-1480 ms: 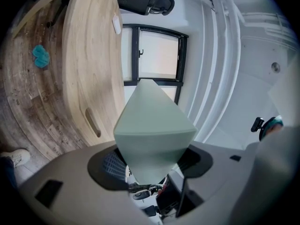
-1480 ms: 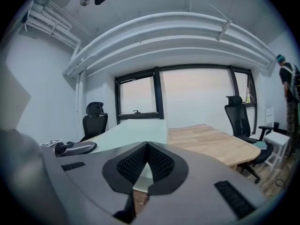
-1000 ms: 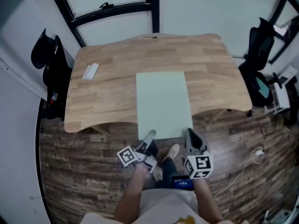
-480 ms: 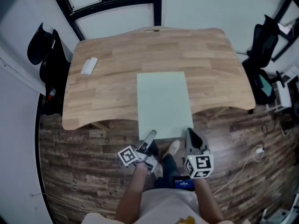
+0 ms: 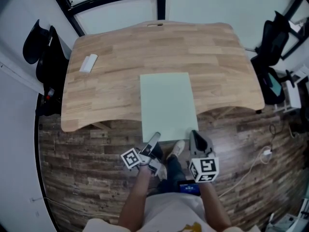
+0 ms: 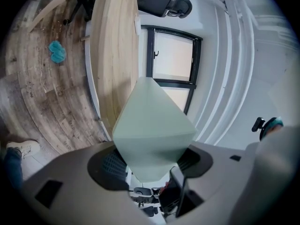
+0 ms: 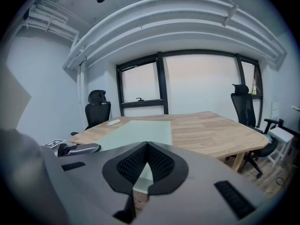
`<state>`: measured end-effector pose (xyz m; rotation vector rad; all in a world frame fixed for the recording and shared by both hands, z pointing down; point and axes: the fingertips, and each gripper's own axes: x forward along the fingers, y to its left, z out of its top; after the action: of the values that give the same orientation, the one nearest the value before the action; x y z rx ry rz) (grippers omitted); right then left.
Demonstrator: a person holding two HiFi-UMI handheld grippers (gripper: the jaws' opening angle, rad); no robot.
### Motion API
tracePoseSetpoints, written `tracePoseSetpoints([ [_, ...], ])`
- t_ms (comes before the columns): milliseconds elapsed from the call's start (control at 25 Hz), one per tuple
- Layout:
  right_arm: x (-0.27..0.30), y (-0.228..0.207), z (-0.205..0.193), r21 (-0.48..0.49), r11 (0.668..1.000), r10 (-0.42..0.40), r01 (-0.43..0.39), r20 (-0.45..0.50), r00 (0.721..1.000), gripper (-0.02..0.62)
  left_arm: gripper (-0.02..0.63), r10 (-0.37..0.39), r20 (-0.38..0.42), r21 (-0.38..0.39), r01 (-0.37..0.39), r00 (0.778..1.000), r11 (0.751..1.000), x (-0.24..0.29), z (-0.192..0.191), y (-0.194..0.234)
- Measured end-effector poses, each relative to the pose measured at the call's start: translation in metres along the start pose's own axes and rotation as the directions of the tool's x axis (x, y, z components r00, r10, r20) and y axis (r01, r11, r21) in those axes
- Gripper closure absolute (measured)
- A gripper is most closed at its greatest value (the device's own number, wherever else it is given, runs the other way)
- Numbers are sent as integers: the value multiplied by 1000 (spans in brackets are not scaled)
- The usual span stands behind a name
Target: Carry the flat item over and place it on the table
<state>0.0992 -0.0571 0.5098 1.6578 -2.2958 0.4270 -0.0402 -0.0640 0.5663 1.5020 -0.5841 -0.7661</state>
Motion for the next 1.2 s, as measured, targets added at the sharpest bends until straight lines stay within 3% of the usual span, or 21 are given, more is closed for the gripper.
tracePoseSetpoints([
  [1200,30,2,-39,-2,999,47,-48,-117,992,598,314,33,10,-60,-32,999,998,8,3,33],
])
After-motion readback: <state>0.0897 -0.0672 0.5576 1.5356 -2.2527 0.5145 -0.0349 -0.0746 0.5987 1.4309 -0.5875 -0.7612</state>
